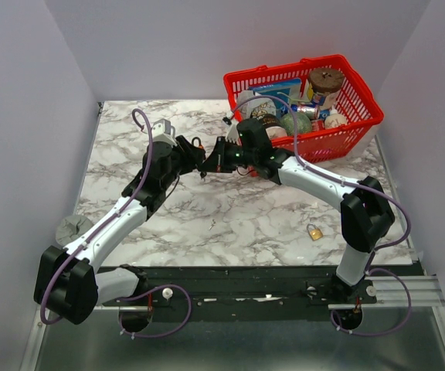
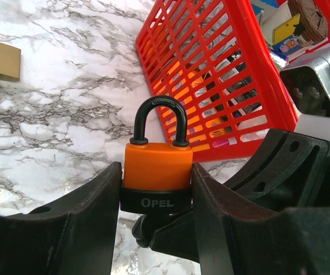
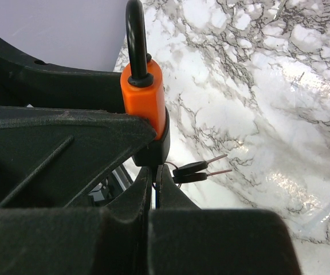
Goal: Unlock with the key
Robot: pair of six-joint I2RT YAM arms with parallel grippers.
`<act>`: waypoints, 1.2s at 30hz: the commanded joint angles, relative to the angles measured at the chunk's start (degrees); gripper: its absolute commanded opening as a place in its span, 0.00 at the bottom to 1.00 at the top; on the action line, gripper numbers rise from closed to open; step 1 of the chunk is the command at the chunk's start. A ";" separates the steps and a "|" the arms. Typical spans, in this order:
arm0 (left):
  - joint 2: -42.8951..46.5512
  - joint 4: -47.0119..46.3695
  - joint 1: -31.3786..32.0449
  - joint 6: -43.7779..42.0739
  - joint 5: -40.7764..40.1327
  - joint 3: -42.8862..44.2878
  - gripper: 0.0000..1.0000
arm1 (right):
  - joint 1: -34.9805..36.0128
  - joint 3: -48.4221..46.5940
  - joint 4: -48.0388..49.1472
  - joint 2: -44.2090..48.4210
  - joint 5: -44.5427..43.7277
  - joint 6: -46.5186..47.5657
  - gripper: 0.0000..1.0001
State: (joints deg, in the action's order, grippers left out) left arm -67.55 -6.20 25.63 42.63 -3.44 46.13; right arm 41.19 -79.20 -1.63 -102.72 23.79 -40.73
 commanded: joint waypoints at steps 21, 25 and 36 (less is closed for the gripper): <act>3.04 -5.04 2.15 -2.64 15.47 0.10 0.00 | -7.17 7.12 18.06 8.49 4.04 1.10 0.01; 2.42 -8.91 2.06 -1.06 20.49 -0.51 0.00 | -8.76 8.89 20.61 10.51 7.14 2.14 0.01; 2.16 -13.67 2.06 0.52 25.06 -1.04 0.00 | -10.69 11.79 23.34 13.59 10.84 4.08 0.01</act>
State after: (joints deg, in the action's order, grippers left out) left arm -66.24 -20.64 26.39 42.85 12.71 46.19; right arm 33.56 -67.29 12.56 -91.00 38.46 -37.47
